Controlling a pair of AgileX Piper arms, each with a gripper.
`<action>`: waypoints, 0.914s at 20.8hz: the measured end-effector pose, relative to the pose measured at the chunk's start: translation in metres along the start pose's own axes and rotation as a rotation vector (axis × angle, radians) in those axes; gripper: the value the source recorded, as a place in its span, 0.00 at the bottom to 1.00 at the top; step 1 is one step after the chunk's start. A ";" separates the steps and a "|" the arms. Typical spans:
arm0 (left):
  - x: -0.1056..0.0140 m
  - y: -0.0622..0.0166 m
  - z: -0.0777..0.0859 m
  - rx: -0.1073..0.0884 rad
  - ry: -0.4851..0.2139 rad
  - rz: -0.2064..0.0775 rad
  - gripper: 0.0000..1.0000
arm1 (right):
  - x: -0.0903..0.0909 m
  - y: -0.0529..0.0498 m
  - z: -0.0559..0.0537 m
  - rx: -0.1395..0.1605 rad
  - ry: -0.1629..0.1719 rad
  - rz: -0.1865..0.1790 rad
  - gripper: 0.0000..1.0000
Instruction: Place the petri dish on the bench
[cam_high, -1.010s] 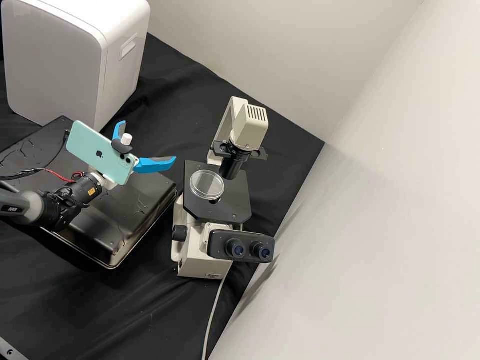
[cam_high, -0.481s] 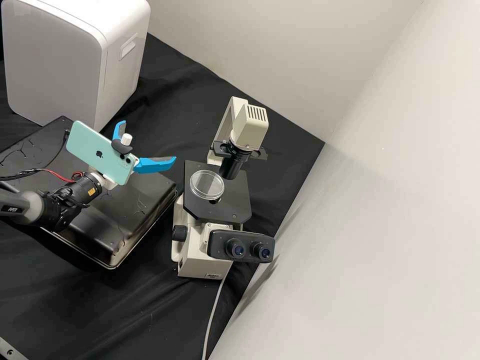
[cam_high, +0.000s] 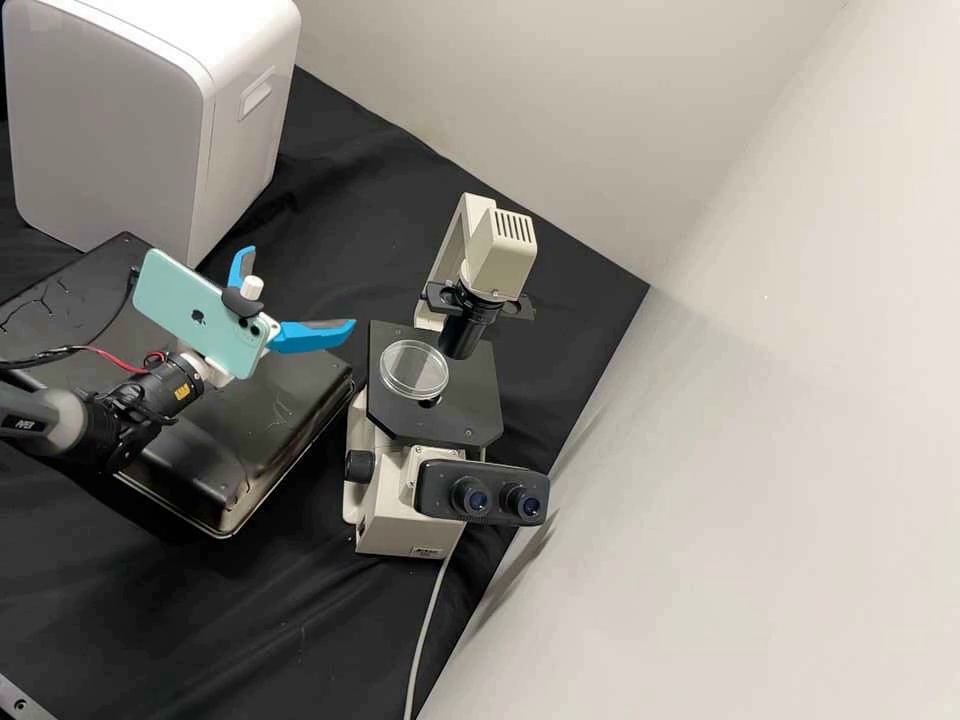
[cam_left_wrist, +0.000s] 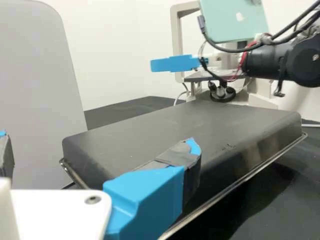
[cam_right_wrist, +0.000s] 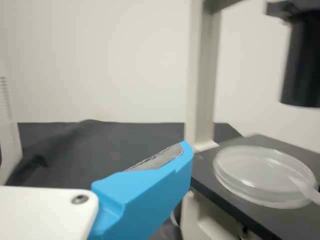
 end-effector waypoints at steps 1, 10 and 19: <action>0.000 -0.0001 0.000 -0.002 0.004 -0.001 1.00 | -0.003 0.002 0.004 -0.001 -0.016 0.005 1.00; 0.000 -0.0002 -0.002 -0.007 0.018 -0.002 1.00 | -0.023 0.015 0.025 -0.021 -0.030 0.080 1.00; 0.001 -0.0018 -0.002 -0.001 0.020 -0.010 1.00 | -0.027 0.011 0.047 -0.023 -0.090 0.082 1.00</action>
